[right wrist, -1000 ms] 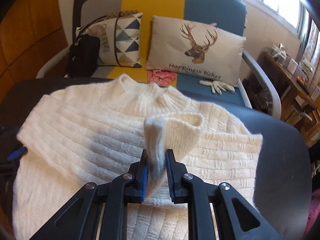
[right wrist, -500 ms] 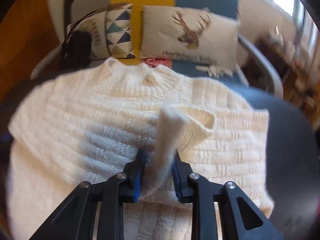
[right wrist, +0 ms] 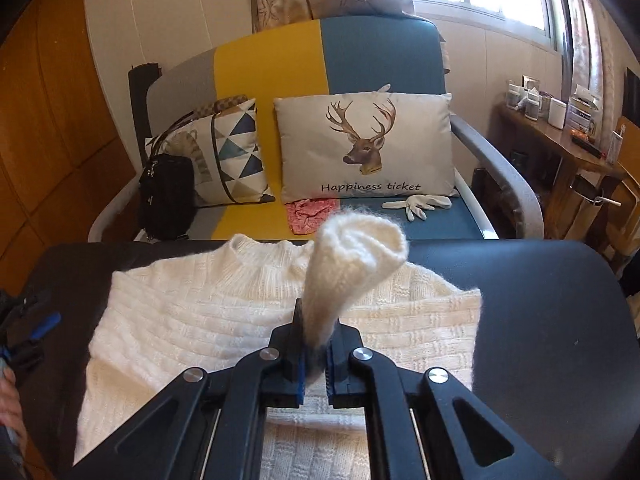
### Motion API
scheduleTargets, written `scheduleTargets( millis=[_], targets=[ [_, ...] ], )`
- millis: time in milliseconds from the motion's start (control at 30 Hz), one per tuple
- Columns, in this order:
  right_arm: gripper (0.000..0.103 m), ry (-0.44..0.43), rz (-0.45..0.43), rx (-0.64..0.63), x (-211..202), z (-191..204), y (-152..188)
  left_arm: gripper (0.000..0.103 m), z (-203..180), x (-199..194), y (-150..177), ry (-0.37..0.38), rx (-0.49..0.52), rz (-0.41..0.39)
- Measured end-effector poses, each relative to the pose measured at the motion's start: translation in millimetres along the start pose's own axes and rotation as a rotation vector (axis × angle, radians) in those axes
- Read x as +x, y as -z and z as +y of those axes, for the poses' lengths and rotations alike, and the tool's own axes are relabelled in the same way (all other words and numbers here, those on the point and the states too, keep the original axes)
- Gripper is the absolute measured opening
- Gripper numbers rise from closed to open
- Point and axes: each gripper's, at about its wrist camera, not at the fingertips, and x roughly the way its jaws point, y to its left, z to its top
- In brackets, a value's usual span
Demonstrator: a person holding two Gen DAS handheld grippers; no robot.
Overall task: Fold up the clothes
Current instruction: 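Lift the held sleeve cuff above the sweater body with the right gripper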
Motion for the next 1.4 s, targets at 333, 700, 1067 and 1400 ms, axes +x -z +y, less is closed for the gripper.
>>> scheduleTargets(
  millis=[333,700,1067,1400],
  targets=[
    [0.005,-0.205,-0.084,-0.012,-49,49,-82,0.041,30,46,33,0.043,-0.269,0.082],
    [0.005,-0.199,-0.179,-0.119,-93,88,-120,0.025,49,40,-21,-0.054,-0.384,-0.016],
    [0.005,-0.104,-0.061,0.053,-39,13,-62,0.013,51,31,-18,-0.15,-0.157,-0.038],
    [0.005,-0.131,0.23,0.389,55,-74,59,0.031,81,37,-13,-0.026,-0.407,0.036]
  ],
)
